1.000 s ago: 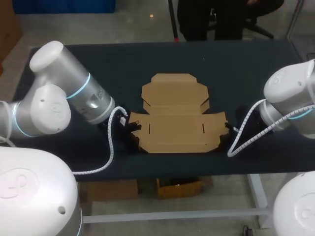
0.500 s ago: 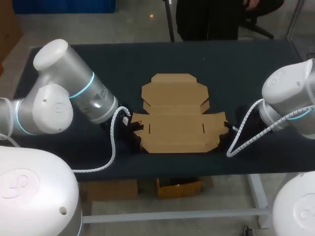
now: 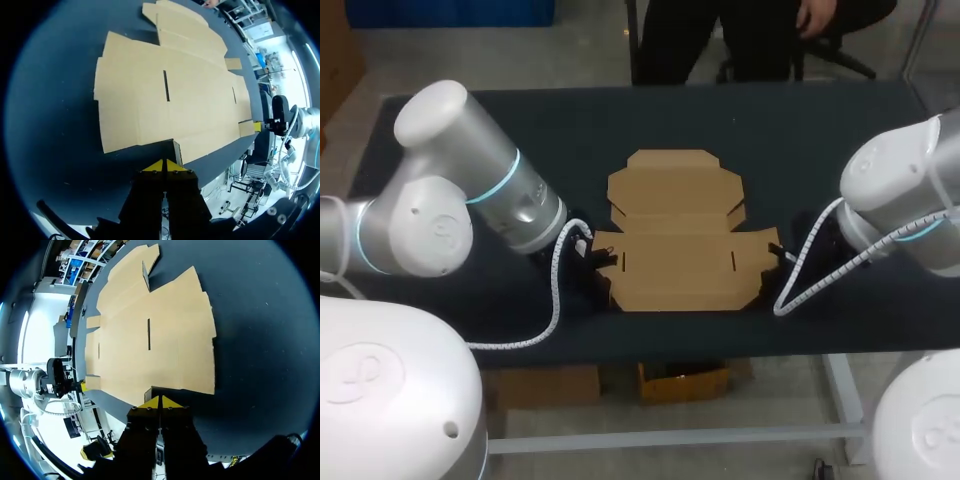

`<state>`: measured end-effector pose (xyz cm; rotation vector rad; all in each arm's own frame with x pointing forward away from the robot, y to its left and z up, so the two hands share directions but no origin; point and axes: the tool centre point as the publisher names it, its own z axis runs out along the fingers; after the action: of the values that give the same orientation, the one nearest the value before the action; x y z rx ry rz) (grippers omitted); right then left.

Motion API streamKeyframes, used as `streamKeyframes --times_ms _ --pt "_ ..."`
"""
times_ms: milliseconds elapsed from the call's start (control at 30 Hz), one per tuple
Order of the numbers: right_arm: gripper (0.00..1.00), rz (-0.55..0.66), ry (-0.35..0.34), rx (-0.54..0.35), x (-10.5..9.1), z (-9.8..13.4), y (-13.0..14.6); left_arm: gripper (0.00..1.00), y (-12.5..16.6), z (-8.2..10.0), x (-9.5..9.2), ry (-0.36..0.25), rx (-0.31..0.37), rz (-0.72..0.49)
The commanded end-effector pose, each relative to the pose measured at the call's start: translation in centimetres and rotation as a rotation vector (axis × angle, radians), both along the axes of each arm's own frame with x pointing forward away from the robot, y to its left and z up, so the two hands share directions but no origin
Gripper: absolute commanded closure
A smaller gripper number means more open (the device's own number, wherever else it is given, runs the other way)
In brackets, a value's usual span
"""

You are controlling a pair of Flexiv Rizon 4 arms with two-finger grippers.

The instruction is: Assemble the packaging by folding the flat box into shape, placing the metal phone stand inside, and closing the box properly

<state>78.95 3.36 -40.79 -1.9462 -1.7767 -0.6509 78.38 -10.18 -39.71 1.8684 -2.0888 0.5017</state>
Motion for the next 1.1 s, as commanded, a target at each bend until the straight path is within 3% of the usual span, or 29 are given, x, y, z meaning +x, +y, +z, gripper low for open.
streamKeyframes --times_ms 33,633,1100 --pt "1.0 -0.005 0.012 -0.023 0.1 0.3 0.5 1.0 -0.5 0.2 -0.3 -0.016 0.029 0.012" --pt "1.0 -0.035 0.055 -0.026 0.2 0.5 1.1 1.0 -1.4 0.8 -0.7 -0.068 0.067 0.026" --pt "1.0 -0.039 0.057 -0.041 0.5 0.5 1.4 1.0 -1.9 0.3 0.5 -0.073 0.083 0.056"
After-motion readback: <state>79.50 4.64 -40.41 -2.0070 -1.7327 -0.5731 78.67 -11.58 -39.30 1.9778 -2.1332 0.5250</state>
